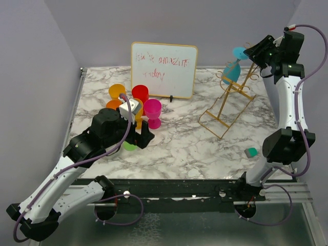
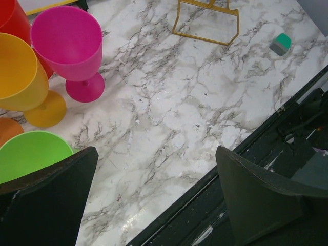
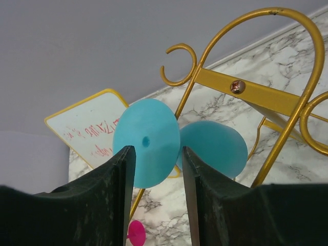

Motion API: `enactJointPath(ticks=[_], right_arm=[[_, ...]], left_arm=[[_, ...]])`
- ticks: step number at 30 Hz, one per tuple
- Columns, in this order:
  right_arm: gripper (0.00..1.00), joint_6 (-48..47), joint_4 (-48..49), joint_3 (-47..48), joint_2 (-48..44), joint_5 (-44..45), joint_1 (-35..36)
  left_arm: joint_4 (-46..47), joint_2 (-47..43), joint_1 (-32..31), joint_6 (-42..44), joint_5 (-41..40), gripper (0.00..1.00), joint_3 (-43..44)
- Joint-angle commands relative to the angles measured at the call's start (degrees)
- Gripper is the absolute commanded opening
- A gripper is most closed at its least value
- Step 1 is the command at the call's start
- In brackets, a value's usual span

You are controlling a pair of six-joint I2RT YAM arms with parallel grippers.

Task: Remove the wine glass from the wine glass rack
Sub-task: Pick up the wine glass from the wine rack.

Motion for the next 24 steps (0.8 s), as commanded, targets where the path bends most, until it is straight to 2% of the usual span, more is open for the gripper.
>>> enactJointPath(ticks=[1,13,18,20,24], right_arm=[[0.46,1.2,1.5,-0.6,0.5,-0.3,0.0],[0.45,1.1,0.1,-0.6,1.3,-1.4,0.1],[0.4,1.9,1.1,-0.7,1.7,-2.4,0.1],[0.34,2.2,1.5,-0.5,1.7,-2.8,0.1],[0.34,2.5,1.5,-0.3,1.7,-2.7,0.1]], left_arm=[[-0.6,-0.6,0.1,-0.3,-1.1,0.99,-0.5],[1.4,0.6,0.1,-2.5,2.0,0.99,-2.1],[2.3,0.6,0.1,-2.6,2.4,0.99,-1.9],[2.1,0.4,0.1,-2.4,2.4,0.99,-1.8],[2.3,-0.5,0.1,-2.6,2.6,0.99,-2.0]])
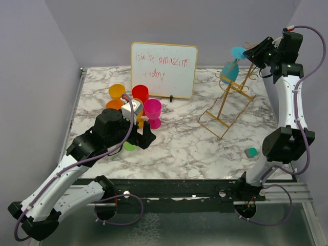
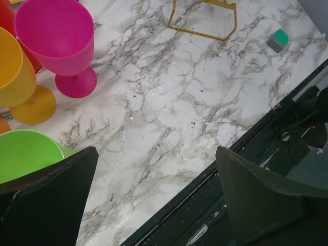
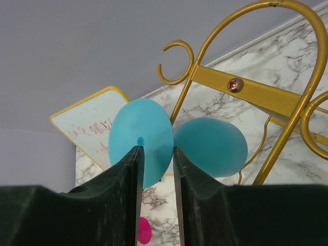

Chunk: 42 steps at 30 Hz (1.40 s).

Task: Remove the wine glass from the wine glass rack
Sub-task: Pick up the wine glass from the wine rack.

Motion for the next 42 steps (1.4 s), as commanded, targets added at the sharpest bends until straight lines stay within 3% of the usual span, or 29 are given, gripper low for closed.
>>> enactJointPath(ticks=[1,16,21,27,37,42], right_arm=[[0.34,0.9,1.0,-0.1,0.9,-1.2,0.1],[0.24,1.4,4.1,-3.8,-1.3,0.2,0.1],[0.1,2.2,6.0,-5.5,-2.4,0.4,0.1],[0.03,2.6,6.4,-5.4,-3.5,1.5,0.1],[0.01,6.1,7.8,-6.1,-4.0,-0.6,0.1],[0.0,11.4,14.7,-11.0,-6.1,-1.2,0.1]], left_arm=[[1.1,-1.5,0.1,-0.7,1.4,0.99,-0.2],[1.2,-2.6,0.1,-1.0,0.8,0.99,-0.8],[1.2,-2.9,0.1,-1.1,0.6,0.99,-1.0],[1.2,-2.8,0.1,-1.2,0.5,0.99,-1.4],[1.2,-3.6,0.1,-1.5,-0.6,0.99,-1.9],[1.2,-3.7,0.1,-1.4,-1.3,0.99,-1.8]])
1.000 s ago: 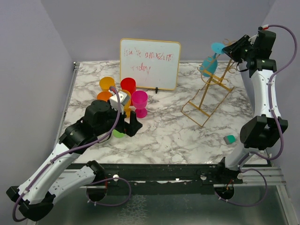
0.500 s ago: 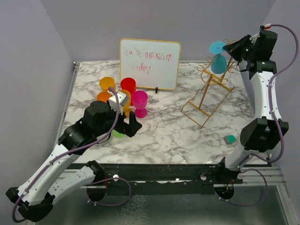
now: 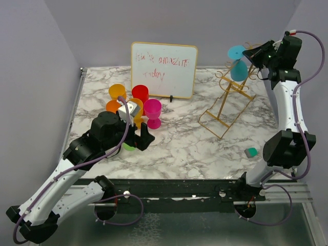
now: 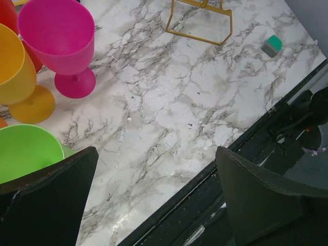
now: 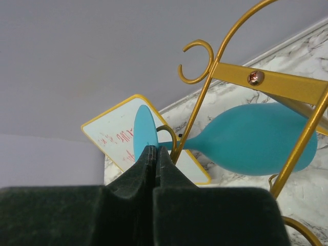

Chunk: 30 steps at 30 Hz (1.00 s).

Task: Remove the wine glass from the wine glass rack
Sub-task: Pick up the wine glass from the wine rack.

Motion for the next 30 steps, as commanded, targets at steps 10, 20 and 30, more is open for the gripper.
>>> enactJointPath(ticks=[10,20,30], right_arm=[[0.01,13.0,15.5,-7.8,-4.7,-2.1,-0.1],[0.01,15.4,16.7,-7.1,-3.4,-3.5,-0.1],[0.01,11.9,13.2,-1.0,0.5,-7.7,-0.1]], left_arm=[[0.8,-2.5,0.1,-1.0,-2.3,0.99,-1.0],[0.8,-2.2,0.1,-1.2,-2.6,0.99,-0.7],[0.8,-2.2,0.1,-1.7,-2.5,0.99,-1.0]])
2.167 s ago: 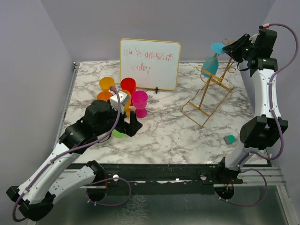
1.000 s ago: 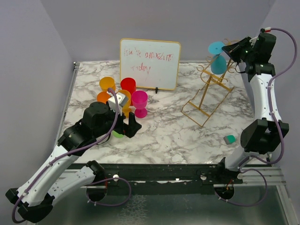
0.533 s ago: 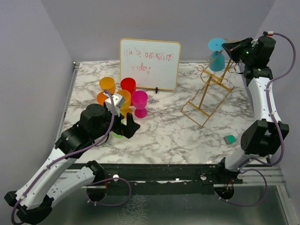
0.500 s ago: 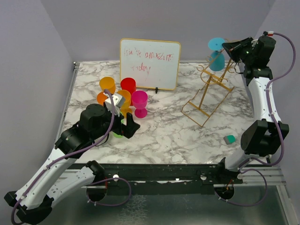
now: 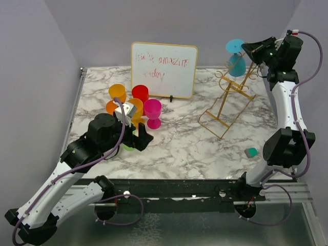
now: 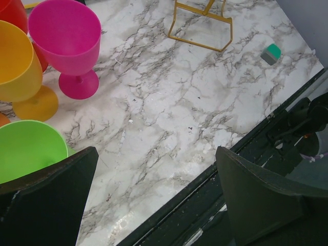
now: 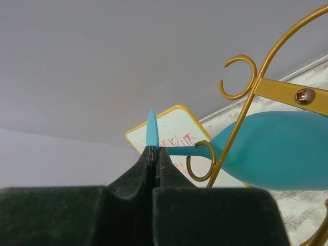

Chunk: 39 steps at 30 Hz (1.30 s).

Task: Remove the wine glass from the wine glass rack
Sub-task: Pick up the wine glass from the wine rack.

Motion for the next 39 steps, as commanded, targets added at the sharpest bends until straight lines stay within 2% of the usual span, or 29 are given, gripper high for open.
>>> enactJointPath(ticks=[1,6,11,15,31,39], right_arm=[[0.01,-0.9,0.5,2.9,1.1,-3.1,-0.1],[0.01,-1.4,-0.7,2.8,1.6,-3.4,-0.1],[0.01,-3.7,-5.0,1.8,0.0,1.9,-0.1],[0.01,-3.0,-4.4,0.1,-1.0,3.6,-0.1],[0.01,-6.8,-4.5,7.3,3.8,-12.0,0.9],[0.01,-10.8,-4.6,10.7,5.2,-21.1,5.0]], left_arm=[[0.7,-0.2,0.1,-0.7,-1.1,0.99,-0.5],[0.6,-0.5,0.1,-0.7,-1.2,0.99,-0.4],[0.5,-0.2,0.1,-0.7,-1.4,0.99,-0.2],[0.4,0.2,0.1,-0.7,-1.4,0.99,-0.2],[0.6,0.6,0.1,-1.2,-1.6,0.99,0.1],[0.6,-0.1,0.1,-1.8,-2.6,0.99,0.7]])
